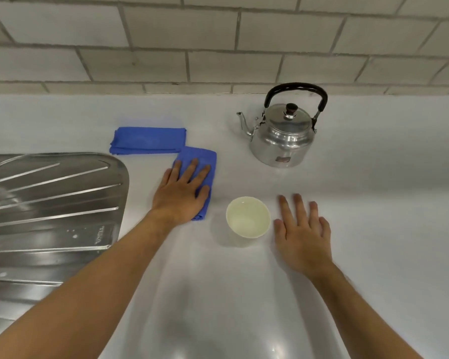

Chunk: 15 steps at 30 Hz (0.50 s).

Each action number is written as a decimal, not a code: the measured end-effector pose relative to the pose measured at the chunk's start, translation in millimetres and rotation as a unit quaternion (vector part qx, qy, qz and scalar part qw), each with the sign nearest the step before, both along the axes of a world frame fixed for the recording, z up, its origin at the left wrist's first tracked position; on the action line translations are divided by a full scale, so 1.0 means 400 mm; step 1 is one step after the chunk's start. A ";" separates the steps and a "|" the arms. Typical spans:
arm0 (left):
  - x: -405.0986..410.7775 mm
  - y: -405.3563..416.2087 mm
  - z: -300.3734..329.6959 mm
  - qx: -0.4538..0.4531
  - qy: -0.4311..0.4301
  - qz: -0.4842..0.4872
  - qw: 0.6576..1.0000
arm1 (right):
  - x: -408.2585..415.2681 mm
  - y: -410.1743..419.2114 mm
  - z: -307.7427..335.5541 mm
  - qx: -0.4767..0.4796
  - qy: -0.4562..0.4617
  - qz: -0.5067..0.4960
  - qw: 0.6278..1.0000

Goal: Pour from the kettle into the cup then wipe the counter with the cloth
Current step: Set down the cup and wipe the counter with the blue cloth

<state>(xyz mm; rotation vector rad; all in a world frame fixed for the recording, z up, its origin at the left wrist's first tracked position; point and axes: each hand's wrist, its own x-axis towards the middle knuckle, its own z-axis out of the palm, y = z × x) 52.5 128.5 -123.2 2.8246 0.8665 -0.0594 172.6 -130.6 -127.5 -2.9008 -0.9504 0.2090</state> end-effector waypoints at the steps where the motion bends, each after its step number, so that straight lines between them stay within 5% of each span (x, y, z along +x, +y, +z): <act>1: 0.010 -0.008 0.002 -0.003 -0.002 -0.041 0.999 | 0.001 0.001 -0.001 -0.002 -0.002 -0.002 1.000; 8: -0.088 -0.067 0.004 0.005 -0.021 -0.195 0.981 | 0.016 -0.005 0.003 -0.010 0.036 -0.002 0.999; 15: -0.126 0.021 -0.001 -0.008 -0.016 -0.052 0.998 | 0.006 -0.005 0.008 0.001 0.025 0.000 1.000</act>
